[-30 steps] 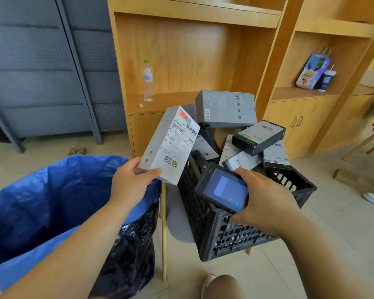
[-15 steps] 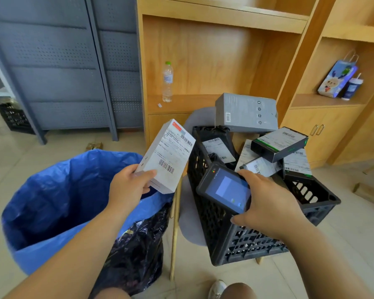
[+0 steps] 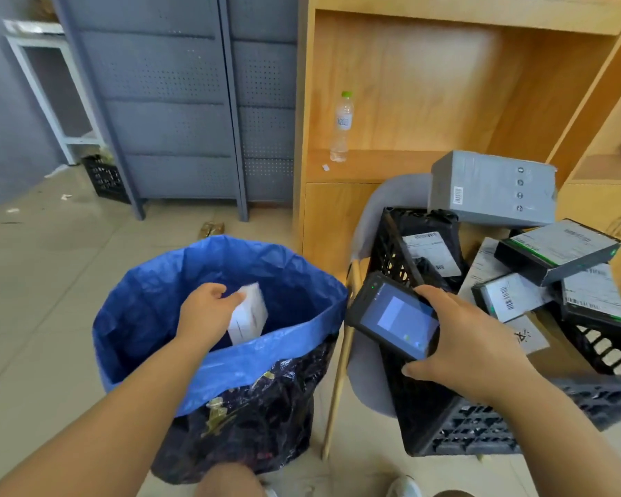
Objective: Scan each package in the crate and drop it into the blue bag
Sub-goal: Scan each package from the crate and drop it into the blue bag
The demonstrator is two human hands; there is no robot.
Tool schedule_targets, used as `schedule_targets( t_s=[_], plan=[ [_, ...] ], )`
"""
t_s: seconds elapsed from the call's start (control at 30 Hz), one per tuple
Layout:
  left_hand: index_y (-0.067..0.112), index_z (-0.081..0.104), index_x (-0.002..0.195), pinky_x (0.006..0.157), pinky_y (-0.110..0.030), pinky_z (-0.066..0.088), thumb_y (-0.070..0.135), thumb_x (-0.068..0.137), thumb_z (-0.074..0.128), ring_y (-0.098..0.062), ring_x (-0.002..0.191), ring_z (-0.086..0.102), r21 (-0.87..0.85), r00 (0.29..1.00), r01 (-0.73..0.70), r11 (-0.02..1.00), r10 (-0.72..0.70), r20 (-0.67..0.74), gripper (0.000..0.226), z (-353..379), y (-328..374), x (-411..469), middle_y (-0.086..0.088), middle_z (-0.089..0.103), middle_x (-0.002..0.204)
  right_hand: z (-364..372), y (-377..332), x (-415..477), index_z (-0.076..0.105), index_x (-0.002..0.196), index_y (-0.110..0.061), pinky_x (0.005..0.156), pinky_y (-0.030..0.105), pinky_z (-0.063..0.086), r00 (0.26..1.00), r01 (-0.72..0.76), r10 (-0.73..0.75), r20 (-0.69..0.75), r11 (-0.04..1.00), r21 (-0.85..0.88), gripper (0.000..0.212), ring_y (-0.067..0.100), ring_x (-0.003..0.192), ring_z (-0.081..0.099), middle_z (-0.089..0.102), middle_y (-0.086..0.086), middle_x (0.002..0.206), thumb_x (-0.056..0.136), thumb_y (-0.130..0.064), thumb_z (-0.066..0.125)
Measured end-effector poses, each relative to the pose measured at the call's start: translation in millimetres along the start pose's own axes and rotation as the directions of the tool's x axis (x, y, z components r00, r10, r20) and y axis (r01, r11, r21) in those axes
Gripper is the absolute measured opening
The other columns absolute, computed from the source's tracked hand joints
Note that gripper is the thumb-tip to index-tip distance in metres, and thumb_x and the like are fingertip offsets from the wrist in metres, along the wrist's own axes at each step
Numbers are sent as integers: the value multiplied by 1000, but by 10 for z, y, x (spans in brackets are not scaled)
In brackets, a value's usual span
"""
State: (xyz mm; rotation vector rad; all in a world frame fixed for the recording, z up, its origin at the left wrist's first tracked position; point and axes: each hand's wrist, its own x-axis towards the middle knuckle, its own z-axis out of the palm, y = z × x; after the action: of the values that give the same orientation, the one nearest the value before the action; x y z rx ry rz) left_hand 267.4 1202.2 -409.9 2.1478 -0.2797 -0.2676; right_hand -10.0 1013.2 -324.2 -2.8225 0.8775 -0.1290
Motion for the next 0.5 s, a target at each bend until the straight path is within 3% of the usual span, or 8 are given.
schedule_targets(
  t_s=[0.07, 0.1, 0.17, 0.27, 0.37, 0.5],
  plan=[
    [16, 61, 88, 70, -31, 43, 37, 85, 67, -21, 79, 56, 6, 995, -29, 1000, 28, 94, 22, 49, 22, -5, -3, 61, 93, -15, 26, 1, 23, 130, -38, 64, 29, 43, 1000, -15, 15, 4, 1000, -7, 96, 10, 85, 47, 48, -13, 108, 52, -58, 75],
    [13, 58, 80, 72, -34, 46, 36, 84, 67, -21, 75, 57, 4, 986, -41, 999, 40, 162, 25, 87, 45, -21, -2, 62, 88, -31, 49, -6, 23, 130, -38, 64, 29, 43, 1000, -24, 24, 4, 1000, -7, 95, 10, 85, 47, 48, -14, 107, 52, -58, 75],
    [15, 64, 83, 77, -40, 52, 36, 85, 68, -21, 82, 64, 24, 956, -58, 998, 49, 291, 22, 178, 126, -72, 2, 67, 91, -80, 118, -35, 24, 129, -37, 65, 29, 46, 999, -51, 51, -1, 999, -8, 94, 11, 86, 48, 47, -14, 105, 53, -59, 75],
    [19, 67, 84, 73, -37, 52, 38, 84, 68, -18, 84, 67, 86, 900, -169, 982, 118, 420, 19, 333, 354, -163, 3, 68, 91, -185, 286, -109, 26, 132, -34, 64, 29, 45, 994, -108, 108, -20, 993, -39, 96, 13, 85, 48, 50, -11, 109, 53, -59, 75],
    [14, 57, 73, 68, -33, 44, 35, 84, 66, -17, 69, 57, 139, 844, -310, 941, 205, 495, 26, 519, 693, -244, 2, 61, 80, -308, 534, -223, 30, 130, -33, 62, 30, 45, 985, -162, 158, -64, 985, -55, 91, 15, 84, 50, 51, -9, 107, 54, -61, 73],
    [14, 66, 80, 65, -24, 41, 38, 85, 67, -9, 74, 59, 119, 780, -438, 891, 310, 544, 25, 822, 1208, -361, 10, 64, 80, -476, 924, -400, 28, 131, -33, 64, 31, 47, 961, -255, 245, -131, 964, -70, 94, 17, 87, 52, 51, -9, 108, 54, -63, 72]
  ],
)
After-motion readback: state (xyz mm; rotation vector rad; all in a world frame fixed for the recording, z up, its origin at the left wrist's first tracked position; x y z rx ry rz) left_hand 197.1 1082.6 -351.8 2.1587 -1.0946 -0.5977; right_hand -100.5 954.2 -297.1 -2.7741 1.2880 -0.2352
